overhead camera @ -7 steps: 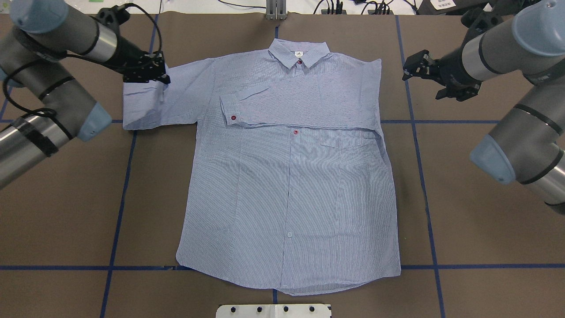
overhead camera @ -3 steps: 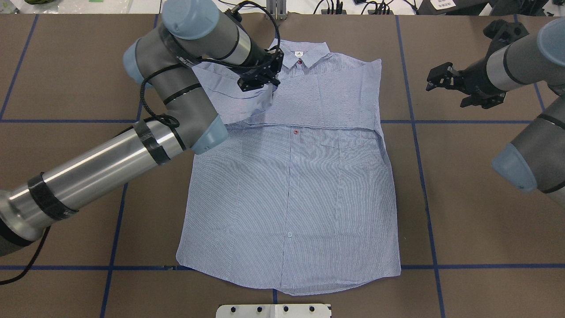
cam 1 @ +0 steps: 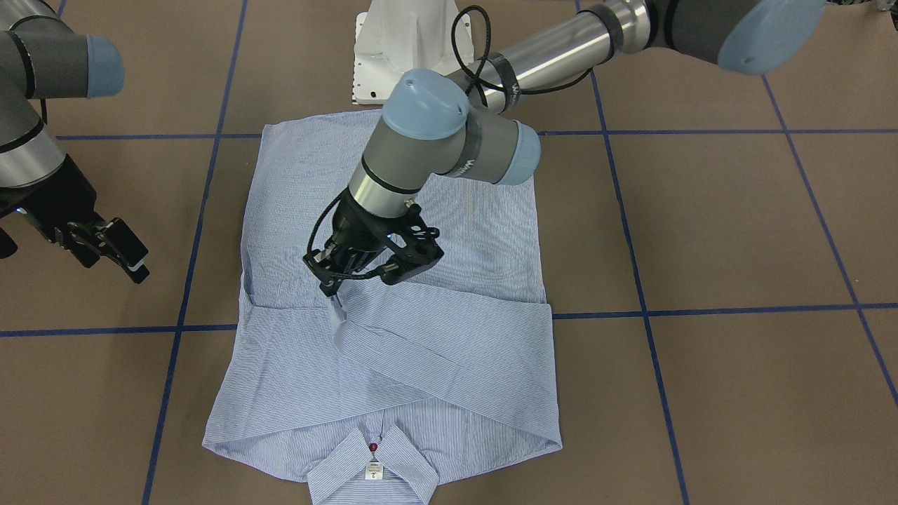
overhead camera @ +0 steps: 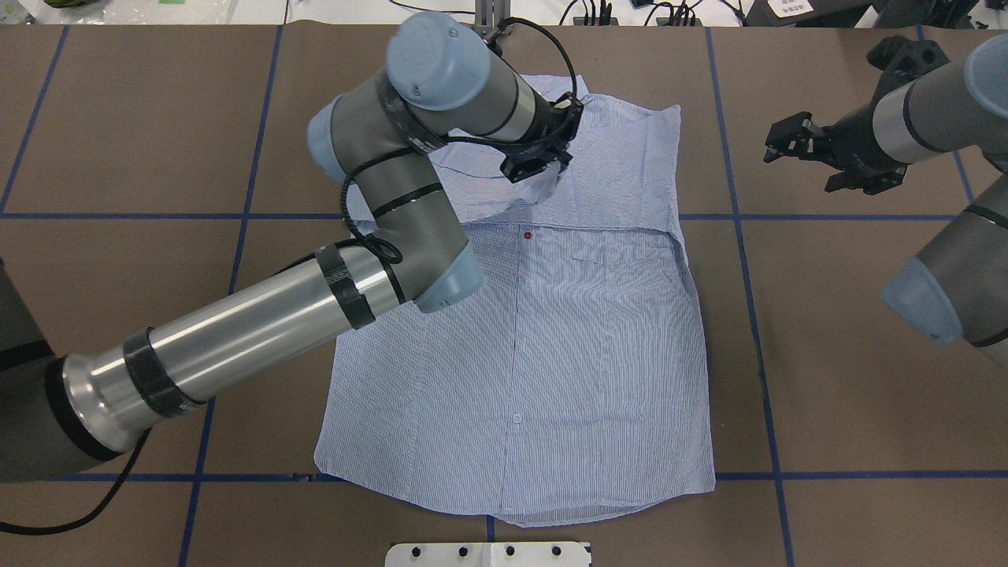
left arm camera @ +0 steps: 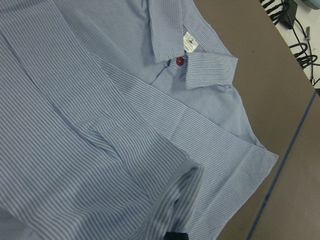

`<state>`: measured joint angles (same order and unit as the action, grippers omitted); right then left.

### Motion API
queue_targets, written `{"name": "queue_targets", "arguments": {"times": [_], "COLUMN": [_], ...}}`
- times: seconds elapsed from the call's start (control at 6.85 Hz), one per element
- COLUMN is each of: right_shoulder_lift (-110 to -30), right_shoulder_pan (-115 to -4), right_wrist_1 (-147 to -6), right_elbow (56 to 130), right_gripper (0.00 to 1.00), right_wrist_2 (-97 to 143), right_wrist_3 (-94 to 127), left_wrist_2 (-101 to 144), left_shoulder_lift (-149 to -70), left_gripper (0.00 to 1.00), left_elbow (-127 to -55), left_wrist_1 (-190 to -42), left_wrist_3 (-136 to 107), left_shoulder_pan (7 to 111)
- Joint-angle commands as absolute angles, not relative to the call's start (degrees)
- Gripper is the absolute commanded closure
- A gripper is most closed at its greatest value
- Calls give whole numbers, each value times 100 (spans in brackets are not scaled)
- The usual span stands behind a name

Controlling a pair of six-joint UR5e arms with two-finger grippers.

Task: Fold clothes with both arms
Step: 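Fold the held sleeve across the shirt front with the left gripper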

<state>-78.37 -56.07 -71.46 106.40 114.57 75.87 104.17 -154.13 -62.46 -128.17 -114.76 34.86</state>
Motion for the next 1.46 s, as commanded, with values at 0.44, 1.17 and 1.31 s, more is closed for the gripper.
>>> {"name": "queue_targets", "arguments": {"times": [0.44, 1.17, 1.31], "right_shoulder_lift": [-8297, -8244, -8227], "right_shoulder_pan": [-5607, -5503, -5076], "right_wrist_1": [-7137, -7137, -7137], "right_elbow": [10986, 11021, 11161], "right_gripper": [0, 0, 0], "right_wrist_2": [11435, 11417, 11260], "right_wrist_3": [7585, 7795, 8492], "left_wrist_2": [9396, 9622, 10042], "left_shoulder_lift": [-16136, -15876, -15081], "left_gripper": [100, 49, 50], "left_elbow": [-5045, -5698, -6713], "left_wrist_1": [-13465, -13457, -13413], "left_wrist_3": [-11874, -11892, -11752], "left_shoulder_pan": [3138, 3120, 3138]}}
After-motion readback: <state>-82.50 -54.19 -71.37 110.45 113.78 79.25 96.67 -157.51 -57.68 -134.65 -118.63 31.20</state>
